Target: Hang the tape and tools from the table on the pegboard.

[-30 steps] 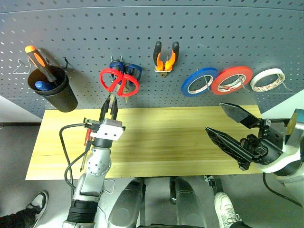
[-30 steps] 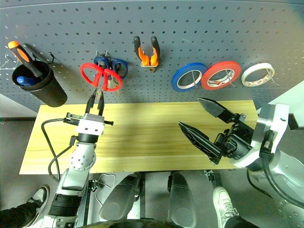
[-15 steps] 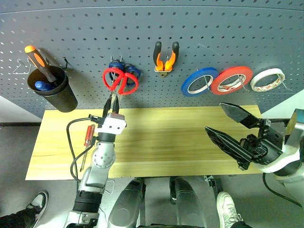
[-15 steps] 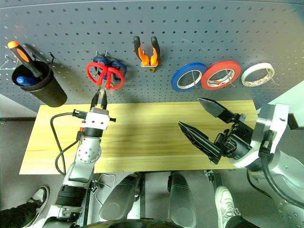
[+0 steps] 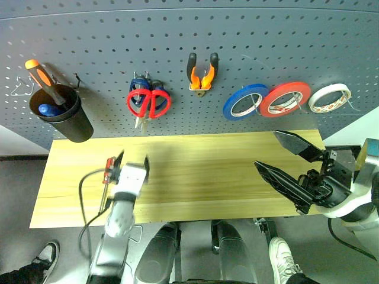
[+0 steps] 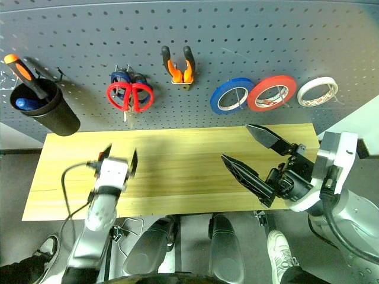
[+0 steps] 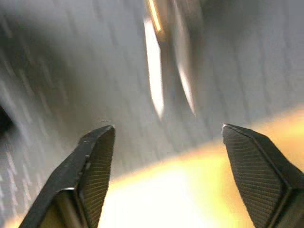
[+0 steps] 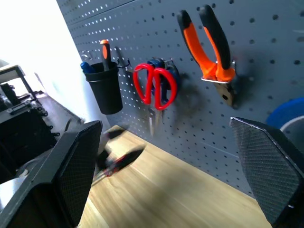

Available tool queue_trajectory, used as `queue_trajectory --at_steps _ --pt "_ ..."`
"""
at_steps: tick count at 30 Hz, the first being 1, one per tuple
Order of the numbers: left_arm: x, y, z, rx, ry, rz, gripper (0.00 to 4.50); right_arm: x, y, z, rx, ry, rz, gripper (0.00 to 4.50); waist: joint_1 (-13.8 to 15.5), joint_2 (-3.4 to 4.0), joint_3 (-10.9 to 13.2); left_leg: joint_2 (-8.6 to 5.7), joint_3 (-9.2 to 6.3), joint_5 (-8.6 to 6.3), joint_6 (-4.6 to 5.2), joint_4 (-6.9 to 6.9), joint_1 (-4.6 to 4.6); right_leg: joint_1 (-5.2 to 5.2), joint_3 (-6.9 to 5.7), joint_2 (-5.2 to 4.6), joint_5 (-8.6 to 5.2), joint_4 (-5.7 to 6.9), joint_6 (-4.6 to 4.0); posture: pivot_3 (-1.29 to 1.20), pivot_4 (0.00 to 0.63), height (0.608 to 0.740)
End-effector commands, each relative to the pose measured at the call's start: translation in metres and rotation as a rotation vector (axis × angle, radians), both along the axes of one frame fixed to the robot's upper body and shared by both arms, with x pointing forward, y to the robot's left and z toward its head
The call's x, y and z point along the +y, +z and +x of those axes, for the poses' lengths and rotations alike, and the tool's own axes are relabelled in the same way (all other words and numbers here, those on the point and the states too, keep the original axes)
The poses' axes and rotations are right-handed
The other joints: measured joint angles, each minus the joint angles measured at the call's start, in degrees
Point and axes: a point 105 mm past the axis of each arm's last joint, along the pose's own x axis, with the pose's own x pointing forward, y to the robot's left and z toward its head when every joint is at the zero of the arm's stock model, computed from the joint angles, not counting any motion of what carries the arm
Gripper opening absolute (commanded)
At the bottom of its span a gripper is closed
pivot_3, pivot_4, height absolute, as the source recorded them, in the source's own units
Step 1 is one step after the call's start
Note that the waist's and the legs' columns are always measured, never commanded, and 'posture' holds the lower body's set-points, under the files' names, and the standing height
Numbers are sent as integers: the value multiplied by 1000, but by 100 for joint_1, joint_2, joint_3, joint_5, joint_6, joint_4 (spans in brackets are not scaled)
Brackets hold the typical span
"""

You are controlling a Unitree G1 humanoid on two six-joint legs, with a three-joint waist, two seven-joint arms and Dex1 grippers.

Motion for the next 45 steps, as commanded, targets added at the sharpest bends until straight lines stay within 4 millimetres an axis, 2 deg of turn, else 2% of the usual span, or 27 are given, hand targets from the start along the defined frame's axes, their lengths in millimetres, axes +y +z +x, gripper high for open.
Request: queue_trajectory --at_steps 1,3,5,9,12,14,19,24,39,45 --pt "46 -17 -25 221 170 -113 3761 3 6 -7 -46 7 -13 4500 -12 0 0 0 -1 -1 1 0 0 2 -1 0 0 1 0 33 308 727" --pt "64 -16 -31 298 255 -188 3761 2 4 -7 -37 4 -15 4500 32 -1 0 0 -12 -17 30 9 -2 9 -11 -1 6 1 -3 43 312 727" --pt "78 -6 -26 315 312 -236 3761 2 2 -6 -29 5 -18 4500 102 0 0 0 -16 -13 26 13 1 19 -17 -1 14 -1 -4 48 317 727" --pt "90 25 -3 281 334 -274 3761 2 -1 -5 -19 9 -24 4500 110 0 0 0 -22 4 16 16 12 35 -23 4 31 -4 -4 53 318 727" --pt "105 36 0 304 360 -272 3761 0 -1 -5 -15 7 -28 4500 85 0 0 0 -20 5 13 15 14 33 -21 5 32 -4 -5 62 324 727" --pt "110 34 -1 343 358 -276 3761 -1 -1 -5 -13 6 -27 4500 78 0 0 7 -16 19 -12 13 16 30 -19 11 32 -5 -6 59 330 727" --pt "100 18 2 432 291 -332 3761 1 -3 -5 -4 7 -30 4500 117 -1 1 14 -11 17 -12 3 10 25 -19 14 31 -21 -7 49 333 727" --pt "94 18 3 433 231 -294 3761 0 -5 -7 13 3 -32 4500 111 -2 2 16 -13 15 -10 4 7 25 -19 12 32 -23 -7 45 342 727" --pt "99 15 38 416 156 -284 3761 1 -8 -7 39 1 -38 4500 105 -1 3 19 -12 7 5 2 6 22 -19 12 35 -26 -12 28 349 727" --pt "99 9 44 428 144 -296 3761 0 -6 -8 44 -1 -42 4500 94 0 5 19 -12 7 6 0 5 21 -19 12 35 -27 -12 17 353 727"
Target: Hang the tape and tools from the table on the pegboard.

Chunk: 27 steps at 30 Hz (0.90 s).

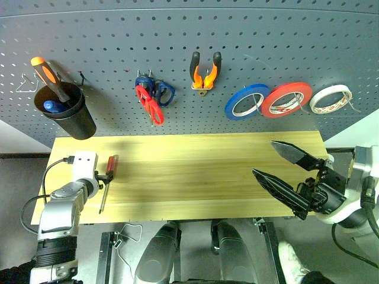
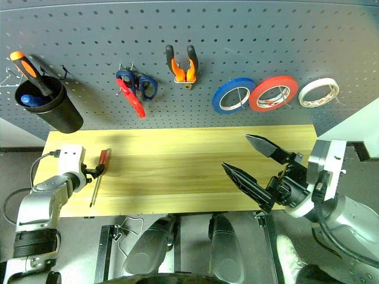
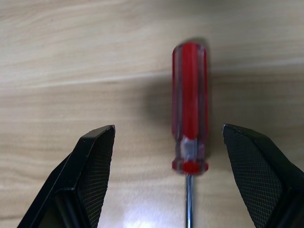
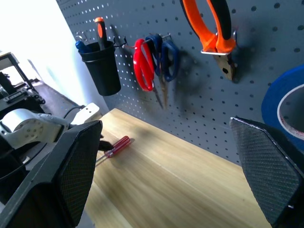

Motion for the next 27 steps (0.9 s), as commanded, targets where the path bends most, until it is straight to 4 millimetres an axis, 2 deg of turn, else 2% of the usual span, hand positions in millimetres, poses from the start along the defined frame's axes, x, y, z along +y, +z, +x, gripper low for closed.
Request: queue_trajectory --at_steps 1,6,24,27 --pt "3 0 3 -12 -8 14 3761 4 9 -6 -32 21 -8 4500 -1 1 1 0 0 0 0 0 0 0 0 0 0 0 0 16 354 727" --pt "-4 -6 2 -1 -25 -8 3761 5 9 -7 -27 23 -11 4500 3 0 2 0 0 0 0 0 -2 0 0 -1 0 -1 0 10 353 727" --pt "-10 -21 0 32 -10 -22 3761 5 11 -7 -20 26 -16 4500 -1 4 9 1 -1 -6 10 -4 -4 -3 0 -1 0 -7 0 -9 358 727" --pt "-12 -24 0 35 -12 -25 3179 5 12 -7 -22 23 -18 4500 -1 4 11 0 -1 -6 10 -4 -5 -3 0 -1 0 -9 0 -14 359 727"
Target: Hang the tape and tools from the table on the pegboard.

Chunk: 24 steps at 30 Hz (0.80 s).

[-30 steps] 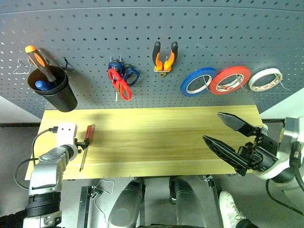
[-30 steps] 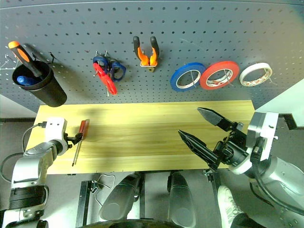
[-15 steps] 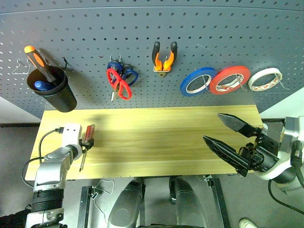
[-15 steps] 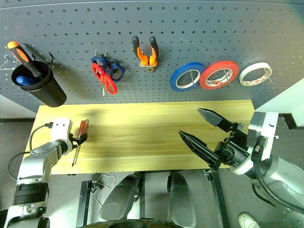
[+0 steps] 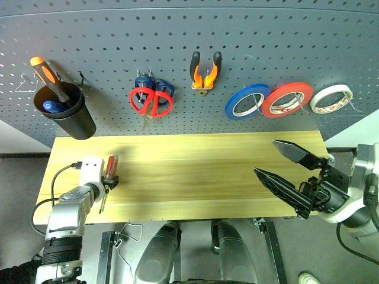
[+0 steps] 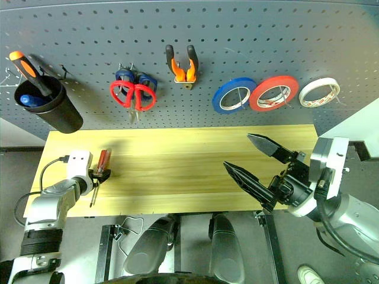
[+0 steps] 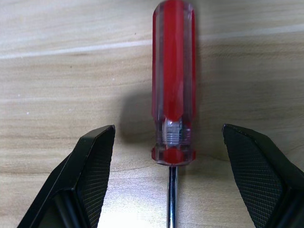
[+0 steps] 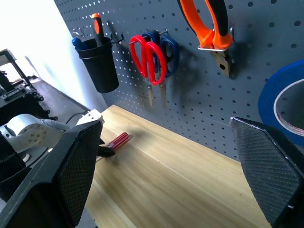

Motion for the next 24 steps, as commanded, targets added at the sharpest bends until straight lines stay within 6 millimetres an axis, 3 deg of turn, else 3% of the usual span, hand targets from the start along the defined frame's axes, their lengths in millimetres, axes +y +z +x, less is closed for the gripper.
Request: queue_trajectory --at_steps 1,7,13,24 --pt "0 1 0 -17 -3 11 2902 6 7 -7 -28 26 -11 4500 -1 1 1 0 0 0 0 -1 0 0 0 0 0 -1 0 -14 359 727" --pt "-5 0 0 -14 -9 6 921 6 8 -8 -25 21 -12 4500 -3 1 5 1 0 2 -3 -4 -1 -1 0 0 0 -5 0 -18 361 727" --pt "-6 -2 -11 1 -25 5 845 6 8 -8 -24 16 -14 4500 -17 1 6 1 0 1 -1 -7 -2 -1 0 0 0 -10 0 -14 360 727" --pt "-32 8 -35 -20 -141 13 845 7 6 -7 -27 19 -2 4500 5 4 11 6 -3 2 -3 -22 -9 1 0 1 0 -42 0 5 351 727"
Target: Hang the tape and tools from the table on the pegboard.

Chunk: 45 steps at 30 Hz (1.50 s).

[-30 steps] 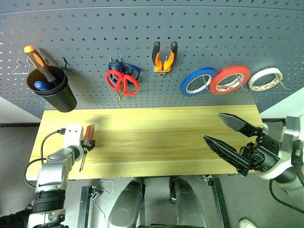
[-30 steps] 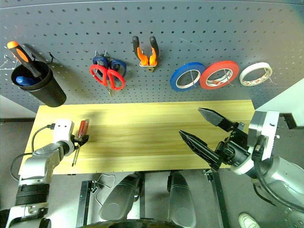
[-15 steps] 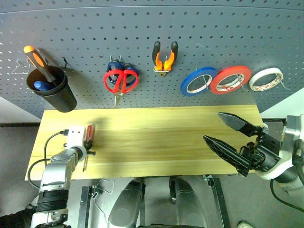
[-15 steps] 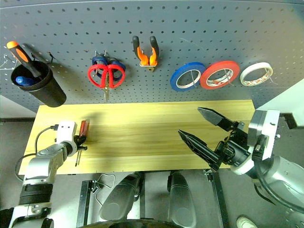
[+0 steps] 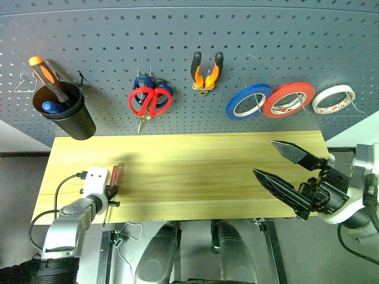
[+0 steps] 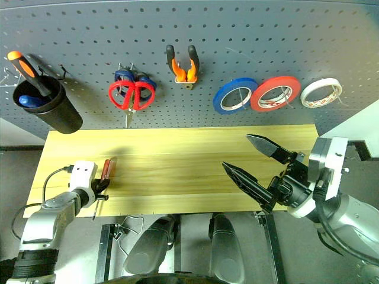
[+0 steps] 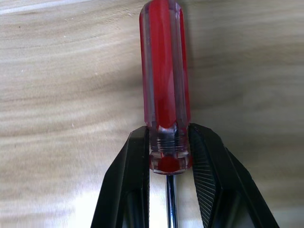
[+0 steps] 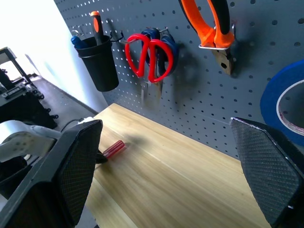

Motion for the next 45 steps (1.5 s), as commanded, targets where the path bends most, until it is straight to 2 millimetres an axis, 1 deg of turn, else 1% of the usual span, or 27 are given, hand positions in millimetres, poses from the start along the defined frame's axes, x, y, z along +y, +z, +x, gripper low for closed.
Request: queue_trajectory --at_steps 1,5,13,16,21,28,30,32,33,35,38,41,45 --pt "-19 14 -4 -46 -65 6 845 6 7 -8 -37 41 16 4500 0 1 0 1 0 1 -1 -1 0 2 0 0 0 -5 0 8 347 727" --pt "-36 24 -6 -72 -115 1 845 11 6 -16 -20 91 26 4500 5 0 0 1 0 3 -6 -7 -2 6 -1 0 1 -22 1 13 344 727" --pt "-56 41 0 -132 -186 -3 845 16 -17 -20 52 99 -82 4500 2 0 0 3 5 8 -13 -46 5 -2 -4 1 1 -34 1 14 344 727" --pt "-66 53 3 -192 -238 26 845 17 -23 -18 60 95 -88 4500 2 0 0 4 6 9 -16 -50 5 -5 -4 2 1 -34 1 16 342 727" --pt "-84 65 0 -270 -329 64 845 16 -23 -18 50 95 -80 4500 8 0 0 4 7 9 -16 -51 4 -5 -3 2 1 -37 1 18 338 727" --pt "-98 81 -2 -411 -404 146 845 19 -26 -18 57 113 -85 4500 10 0 -1 5 7 9 -16 -52 4 -5 -3 2 1 -37 1 22 329 727" --pt "-102 86 -4 -447 -418 147 845 23 -30 -18 66 120 -93 4500 13 0 -1 5 8 9 -16 -52 4 -5 -3 2 1 -37 1 23 327 727" --pt "-107 95 -5 -511 -438 172 845 30 -42 -18 93 142 -139 4500 9 -1 -1 5 8 9 -16 -52 4 -5 -3 2 1 -38 1 28 323 727" --pt "-109 98 -5 -531 -451 182 845 32 -44 -18 96 148 -144 4500 11 -1 -1 5 8 9 -16 -52 4 -6 -2 2 1 -37 1 29 322 727" --pt "-111 100 -6 -553 -472 197 845 35 -43 -17 83 154 -128 4500 13 0 -2 5 8 10 -17 -53 4 -7 -3 2 1 -37 1 31 320 727" --pt "-113 107 -9 -620 -525 268 845 36 -31 -16 36 161 -94 4500 3 0 -2 5 9 10 -17 -52 5 -6 -3 2 1 -37 1 32 320 727" --pt "-113 108 -11 -648 -532 281 845 35 -27 -16 18 164 -90 4500 13 1 -3 5 10 10 -17 -53 5 -6 -2 2 1 -37 0 30 315 727" --pt "-115 117 -17 -732 -538 326 845 34 -16 -16 -19 167 -68 4500 16 -1 -3 5 10 10 -17 -53 4 -6 -2 2 2 -38 0 32 311 727"
